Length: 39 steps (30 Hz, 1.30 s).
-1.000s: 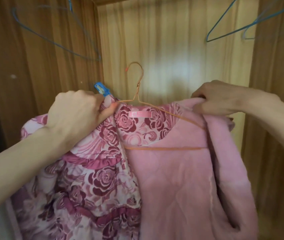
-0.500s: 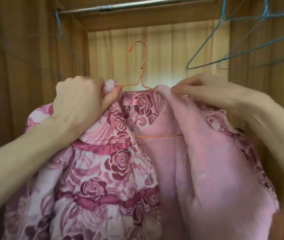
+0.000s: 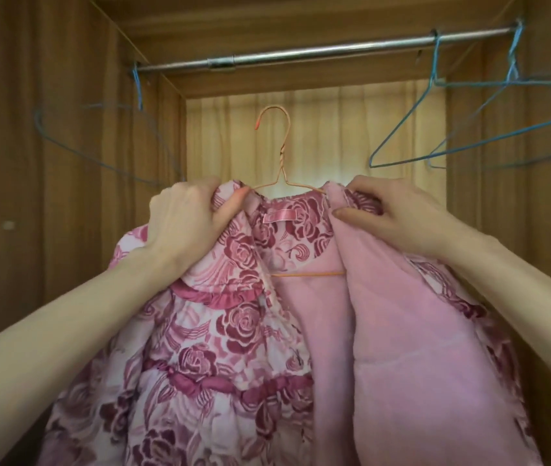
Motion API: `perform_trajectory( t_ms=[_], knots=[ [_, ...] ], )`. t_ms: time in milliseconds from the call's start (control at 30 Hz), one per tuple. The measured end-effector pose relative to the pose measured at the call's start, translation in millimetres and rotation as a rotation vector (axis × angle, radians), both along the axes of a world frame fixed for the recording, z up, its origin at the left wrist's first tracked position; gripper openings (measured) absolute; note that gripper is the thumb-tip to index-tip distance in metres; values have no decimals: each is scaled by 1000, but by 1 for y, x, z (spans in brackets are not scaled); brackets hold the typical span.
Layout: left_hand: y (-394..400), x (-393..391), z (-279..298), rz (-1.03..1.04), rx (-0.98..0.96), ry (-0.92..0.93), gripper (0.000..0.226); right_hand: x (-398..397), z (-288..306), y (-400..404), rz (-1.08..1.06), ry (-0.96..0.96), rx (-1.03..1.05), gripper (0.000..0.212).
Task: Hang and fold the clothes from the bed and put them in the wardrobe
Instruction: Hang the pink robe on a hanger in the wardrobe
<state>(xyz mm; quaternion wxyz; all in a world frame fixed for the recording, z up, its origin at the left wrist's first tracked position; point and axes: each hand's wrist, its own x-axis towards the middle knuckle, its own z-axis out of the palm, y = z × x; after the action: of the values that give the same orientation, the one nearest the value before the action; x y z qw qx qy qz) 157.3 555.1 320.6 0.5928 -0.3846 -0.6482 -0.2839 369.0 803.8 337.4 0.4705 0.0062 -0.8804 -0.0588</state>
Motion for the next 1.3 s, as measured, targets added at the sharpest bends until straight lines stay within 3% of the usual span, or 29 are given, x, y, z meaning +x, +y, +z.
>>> perform_trajectory(
  t_ms=[133, 233, 433, 600, 833, 1067, 1300],
  knots=[
    [23, -9, 39, -27, 6, -85, 57, -6, 35, -12, -246, 223, 58, 53],
    [34, -9, 65, -39, 38, 2, 52, -4, 60, -21, -300, 305, 116, 47],
    [37, -21, 78, -106, 48, -33, 51, -21, 93, -49, -302, 79, 260, 46],
    [27, -55, 77, -165, -31, -92, 54, -37, 104, -60, -383, 107, 263, 47],
    [33, -84, 96, -110, -131, -401, 66, -41, 140, -76, -557, 250, 197, 52],
    [60, -60, 136, -463, -133, -574, 83, -56, 193, -94, -716, 380, 191, 45],
    [86, -58, 139, -542, -224, -797, 96, -96, 197, -107, -798, 335, 113, 38]
  ],
)
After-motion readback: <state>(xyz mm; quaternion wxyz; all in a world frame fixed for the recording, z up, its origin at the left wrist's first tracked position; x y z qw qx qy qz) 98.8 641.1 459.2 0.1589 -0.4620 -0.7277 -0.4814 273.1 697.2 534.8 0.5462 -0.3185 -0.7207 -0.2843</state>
